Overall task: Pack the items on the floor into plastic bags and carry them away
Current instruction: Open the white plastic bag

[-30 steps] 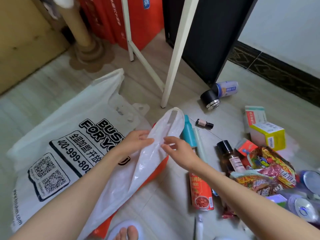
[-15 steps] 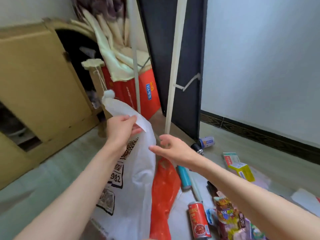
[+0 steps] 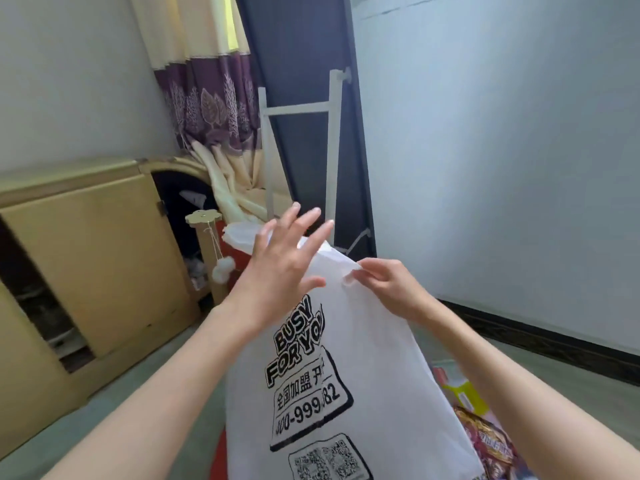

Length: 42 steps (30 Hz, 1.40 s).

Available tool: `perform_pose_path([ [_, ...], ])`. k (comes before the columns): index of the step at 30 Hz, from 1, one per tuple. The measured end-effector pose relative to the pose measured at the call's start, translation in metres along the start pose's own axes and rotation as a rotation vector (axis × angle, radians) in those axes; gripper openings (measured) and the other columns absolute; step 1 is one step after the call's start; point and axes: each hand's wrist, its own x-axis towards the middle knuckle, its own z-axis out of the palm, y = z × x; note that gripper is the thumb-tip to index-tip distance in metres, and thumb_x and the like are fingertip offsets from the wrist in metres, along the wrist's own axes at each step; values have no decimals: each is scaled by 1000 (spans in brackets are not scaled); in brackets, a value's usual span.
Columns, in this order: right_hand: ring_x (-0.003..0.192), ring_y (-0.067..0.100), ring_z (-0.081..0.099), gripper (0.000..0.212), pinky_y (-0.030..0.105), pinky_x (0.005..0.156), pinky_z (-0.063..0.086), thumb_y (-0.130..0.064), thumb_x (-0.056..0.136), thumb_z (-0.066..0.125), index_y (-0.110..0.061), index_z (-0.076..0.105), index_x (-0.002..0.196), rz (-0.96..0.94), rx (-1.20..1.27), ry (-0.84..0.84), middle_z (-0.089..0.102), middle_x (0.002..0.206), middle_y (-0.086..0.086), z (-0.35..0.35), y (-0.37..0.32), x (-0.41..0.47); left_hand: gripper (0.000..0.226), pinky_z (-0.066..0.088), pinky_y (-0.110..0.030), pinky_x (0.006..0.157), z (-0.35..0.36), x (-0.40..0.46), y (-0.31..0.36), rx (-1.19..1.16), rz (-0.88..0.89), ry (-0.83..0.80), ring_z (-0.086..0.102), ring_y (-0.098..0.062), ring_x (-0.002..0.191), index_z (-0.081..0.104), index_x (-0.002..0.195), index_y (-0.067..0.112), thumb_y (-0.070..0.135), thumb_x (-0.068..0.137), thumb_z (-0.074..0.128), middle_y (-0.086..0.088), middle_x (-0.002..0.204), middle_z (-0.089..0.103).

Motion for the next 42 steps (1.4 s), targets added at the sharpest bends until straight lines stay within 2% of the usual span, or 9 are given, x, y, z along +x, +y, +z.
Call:
perform_pose_path([
  [5, 55, 6, 41, 33, 27, 60, 32, -23, 92, 54, -35, 64, 63, 15, -118, -43, 57, 60, -17, -48, 5, 11, 19, 44, -31, 70, 26, 24, 8, -98, -46, -6, 63, -28, 63, 70, 84, 12, 3, 69, 64, -4, 74, 71],
  [10, 101, 25, 52, 29, 35, 87, 35, -43, 87, 55, -20, 72, 89, 192, -726, 327, 61, 96, 5, -55, 26, 21, 18, 36, -19, 53, 38, 21, 39, -691, -253, -338, 49, -11, 57, 55, 72, 16, 25, 82, 67, 5, 62, 54],
  [16, 87, 31, 58, 20, 36, 77, 41, -19, 87, 60, -5, 55, 100, 107, -416, 578, 62, 88, 9, -15, 38, 6, 31, 38, -17, 58, 51, 20, 31, -755, -646, -118, 55, -9, 63, 63, 64, 18, 39, 87, 57, 4, 62, 60],
  [21, 111, 18, 55, 39, 34, 96, 45, -23, 83, 65, -7, 53, 117, 30, -271, 308, 59, 119, 5, 15, 49, -7, 48, 42, -32, 65, 56, 10, 24, -725, -640, -210, 57, -16, 67, 66, 66, 4, 45, 86, 53, 0, 67, 64],
  [26, 142, 9, 16, 80, 31, 113, 21, -59, 70, 62, -31, 35, 140, 128, -264, -102, 16, 155, -4, 34, 59, -14, 36, 40, -30, 61, 51, 9, 27, -922, -623, -284, 51, -12, 60, 71, 71, 11, 42, 84, 59, -16, 68, 65],
  [29, 140, 5, 20, 89, 35, 114, 25, -67, 60, 59, -37, 32, 139, 122, -150, -156, 21, 152, -11, 46, 59, -18, 21, 45, -24, 63, 45, 5, 28, -1078, -609, -369, 58, -7, 65, 73, 81, 11, 28, 86, 61, -12, 76, 70],
  [33, 118, 13, 46, 43, 19, 98, 33, -15, 81, 62, -20, 57, 124, 89, -226, 86, 49, 129, 1, 41, 60, -16, 13, 48, -16, 64, 43, -4, 15, -1097, -646, -335, 62, -1, 68, 72, 87, 15, 22, 86, 62, 1, 79, 71],
  [38, 76, 12, 49, 15, 18, 71, 34, -12, 83, 63, -11, 67, 97, 134, -334, 217, 51, 88, -1, 20, 59, -18, 9, 46, -27, 81, 45, -21, -7, -774, -681, -208, 61, -9, 87, 68, 91, 20, 21, 83, 65, 7, 89, 68],
  [42, 75, 15, 59, 8, 28, 71, 47, -18, 84, 62, -13, 69, 86, 314, -209, 156, 65, 79, 2, 9, 61, -17, 12, 47, -36, 76, 46, -31, -16, -455, -679, -160, 59, -21, 90, 59, 97, 28, 30, 86, 61, 1, 90, 65],
])
